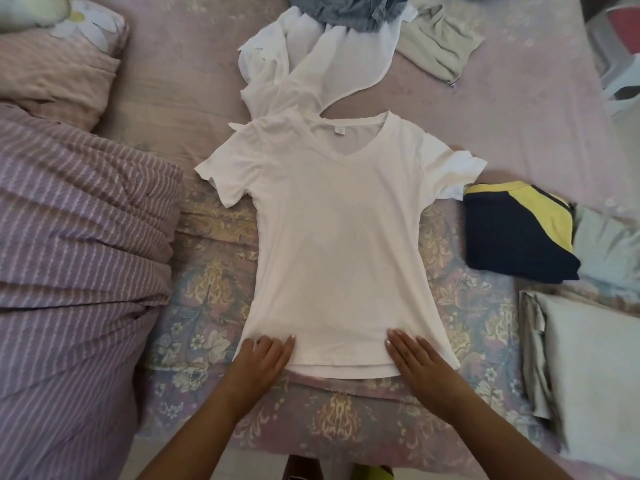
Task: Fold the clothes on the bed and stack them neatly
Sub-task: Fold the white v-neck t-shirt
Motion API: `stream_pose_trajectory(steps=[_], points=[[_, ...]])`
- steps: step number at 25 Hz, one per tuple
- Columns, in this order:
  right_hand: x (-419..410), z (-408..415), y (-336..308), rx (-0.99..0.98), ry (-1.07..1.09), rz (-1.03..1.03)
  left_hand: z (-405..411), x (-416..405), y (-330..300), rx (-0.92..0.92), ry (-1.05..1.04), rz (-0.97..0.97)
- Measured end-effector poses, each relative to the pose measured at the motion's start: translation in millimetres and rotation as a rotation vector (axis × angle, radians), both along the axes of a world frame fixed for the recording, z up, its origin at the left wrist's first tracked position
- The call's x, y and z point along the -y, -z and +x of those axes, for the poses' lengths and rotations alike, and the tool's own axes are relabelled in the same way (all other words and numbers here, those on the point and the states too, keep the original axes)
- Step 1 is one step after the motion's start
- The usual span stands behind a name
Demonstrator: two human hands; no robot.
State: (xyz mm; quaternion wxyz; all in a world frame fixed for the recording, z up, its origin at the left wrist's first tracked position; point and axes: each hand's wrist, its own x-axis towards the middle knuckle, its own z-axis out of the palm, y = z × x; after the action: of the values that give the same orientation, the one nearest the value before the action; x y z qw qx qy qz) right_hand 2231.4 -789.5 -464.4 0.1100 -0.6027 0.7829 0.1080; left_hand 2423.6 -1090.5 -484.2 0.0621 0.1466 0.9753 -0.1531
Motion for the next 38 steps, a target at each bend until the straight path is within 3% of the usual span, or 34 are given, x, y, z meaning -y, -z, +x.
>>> stream_pose_trajectory(steps=[3, 9, 13, 17, 19, 21, 23, 27, 30, 33, 35, 38], points=[[2, 6, 0, 0.06, 0.022, -0.098, -10, 2, -7, 0.03, -0.044, 0.031], [-33, 15, -6, -0.174, -0.102, -0.255, 10, 12, -12, 0.182, -0.053, 0.123], [-18, 3, -6, -0.008, -0.078, -0.089, -2, 22, -20, 0.302, -0.013, 0.219], [32, -39, 2, 0.022, 0.219, -0.289, -94, 23, -20, -0.11, -0.126, 0.438], [68, -82, 7, 0.062, 0.478, -0.309, -163, 18, -3, -0.239, -0.202, 0.484], [95, -152, 5, 0.116, 0.714, -0.268, -224, 2, 18, -0.249, -0.328, 0.49], [110, -228, 1, 0.044, 0.779, -0.237, -262, -20, 41, -0.264, -0.431, 0.489], [125, -354, -7, 0.051, 1.002, -0.109, -274, -34, 81, -0.321, -0.484, 0.501], [129, -397, -1, 0.249, 1.143, 0.103, -273, -31, 86, -0.34, -0.495, 0.495], [132, -405, -1, 0.223, 1.177, 0.244, -274, -32, 85, -0.315, -0.493, 0.493], [132, -411, -5, 0.295, 1.156, 0.237, -273, -32, 85, -0.314, -0.483, 0.498], [142, -414, -24, 0.663, 1.272, -0.055, -274, -30, 85, -0.313, -0.49, 0.513]])
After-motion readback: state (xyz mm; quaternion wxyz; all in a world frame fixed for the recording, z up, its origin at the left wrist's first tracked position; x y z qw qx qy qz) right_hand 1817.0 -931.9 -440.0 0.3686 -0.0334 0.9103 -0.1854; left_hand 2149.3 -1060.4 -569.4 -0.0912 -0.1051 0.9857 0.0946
